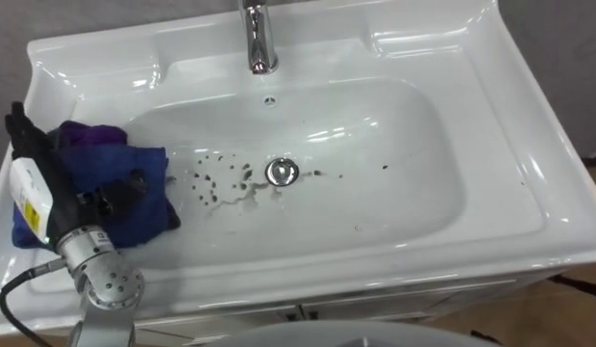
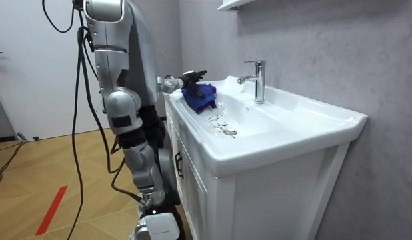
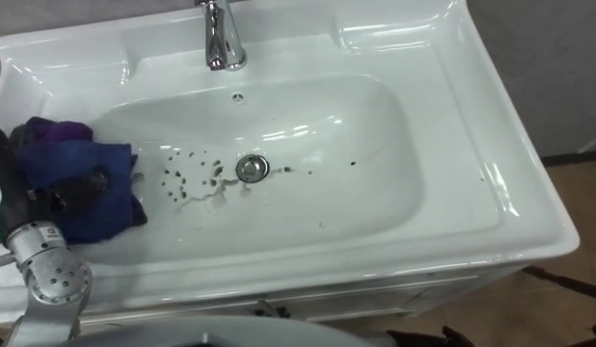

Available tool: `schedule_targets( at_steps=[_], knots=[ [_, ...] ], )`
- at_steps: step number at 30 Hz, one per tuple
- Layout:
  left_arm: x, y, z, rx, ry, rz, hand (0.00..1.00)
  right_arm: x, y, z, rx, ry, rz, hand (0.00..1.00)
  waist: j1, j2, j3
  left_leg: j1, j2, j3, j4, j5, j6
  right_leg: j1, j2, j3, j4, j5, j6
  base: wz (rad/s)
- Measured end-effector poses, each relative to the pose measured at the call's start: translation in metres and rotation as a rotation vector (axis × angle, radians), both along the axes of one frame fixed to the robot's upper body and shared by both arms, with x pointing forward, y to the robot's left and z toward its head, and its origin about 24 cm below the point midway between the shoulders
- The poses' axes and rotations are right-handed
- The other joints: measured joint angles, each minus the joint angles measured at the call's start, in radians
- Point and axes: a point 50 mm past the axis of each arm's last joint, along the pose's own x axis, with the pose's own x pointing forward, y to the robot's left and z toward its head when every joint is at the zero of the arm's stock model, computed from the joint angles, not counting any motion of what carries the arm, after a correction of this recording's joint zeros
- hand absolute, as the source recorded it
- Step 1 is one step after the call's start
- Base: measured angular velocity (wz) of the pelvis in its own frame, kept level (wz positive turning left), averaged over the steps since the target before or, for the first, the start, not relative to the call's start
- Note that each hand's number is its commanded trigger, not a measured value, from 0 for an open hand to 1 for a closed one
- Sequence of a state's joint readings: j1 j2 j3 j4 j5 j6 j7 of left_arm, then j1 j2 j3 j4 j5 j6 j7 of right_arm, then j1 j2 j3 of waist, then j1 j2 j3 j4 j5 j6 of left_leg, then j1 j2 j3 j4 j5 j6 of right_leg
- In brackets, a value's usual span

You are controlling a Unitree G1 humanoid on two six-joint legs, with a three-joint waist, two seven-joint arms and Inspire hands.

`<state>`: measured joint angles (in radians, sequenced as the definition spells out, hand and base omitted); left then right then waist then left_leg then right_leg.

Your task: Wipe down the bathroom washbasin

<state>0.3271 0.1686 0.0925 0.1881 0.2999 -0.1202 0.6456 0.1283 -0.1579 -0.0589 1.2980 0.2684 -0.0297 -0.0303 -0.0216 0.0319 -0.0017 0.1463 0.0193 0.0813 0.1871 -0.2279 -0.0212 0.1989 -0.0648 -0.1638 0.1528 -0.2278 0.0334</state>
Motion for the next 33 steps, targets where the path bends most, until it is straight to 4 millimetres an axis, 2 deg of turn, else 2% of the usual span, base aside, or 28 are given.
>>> schedule_targets(
  at_steps=[14,19,26,29,33],
  knots=[
    [-0.005,0.001,-0.004,0.007,0.024,0.003,0.0,0.0,-0.002,0.001,0.012,-0.002,0.017,0.0,0.001,-0.007,0.0015,0.009,0.0,0.0,0.0,0.0,0.0,0.008,0.0,0.003,0.0,0.003,0.0,0.0],
    [-0.012,0.002,-0.012,0.0,0.068,0.013,0.0,0.0,-0.003,0.001,0.005,0.0,0.034,0.0,0.001,-0.009,0.0004,0.009,0.0,0.0,0.0,0.0,0.0,0.008,0.0,0.002,0.0,0.004,0.0,0.0],
    [-0.017,0.002,-0.022,-0.008,0.118,0.016,0.0,-0.002,-0.009,0.002,-0.004,0.018,0.022,0.0,0.005,0.007,-0.0056,0.013,0.001,0.004,0.001,0.0,0.0,0.011,0.001,0.004,0.0,0.004,0.0,-0.01],
    [-0.018,0.005,-0.026,-0.011,0.141,0.025,0.0,-0.003,-0.013,0.003,-0.014,0.026,0.02,0.0,0.015,0.017,-0.0061,0.022,0.004,0.018,-0.001,0.0,0.0,0.011,0.003,0.021,0.001,0.004,0.0,-0.14],
    [-0.027,0.015,-0.033,0.014,0.195,0.012,0.0,-0.006,-0.015,0.004,-0.037,0.053,0.024,0.0,0.02,0.024,-0.0072,0.028,0.004,0.026,-0.002,0.002,-0.001,0.012,0.003,0.027,0.0,0.004,-0.001,-0.05]
  ],
)
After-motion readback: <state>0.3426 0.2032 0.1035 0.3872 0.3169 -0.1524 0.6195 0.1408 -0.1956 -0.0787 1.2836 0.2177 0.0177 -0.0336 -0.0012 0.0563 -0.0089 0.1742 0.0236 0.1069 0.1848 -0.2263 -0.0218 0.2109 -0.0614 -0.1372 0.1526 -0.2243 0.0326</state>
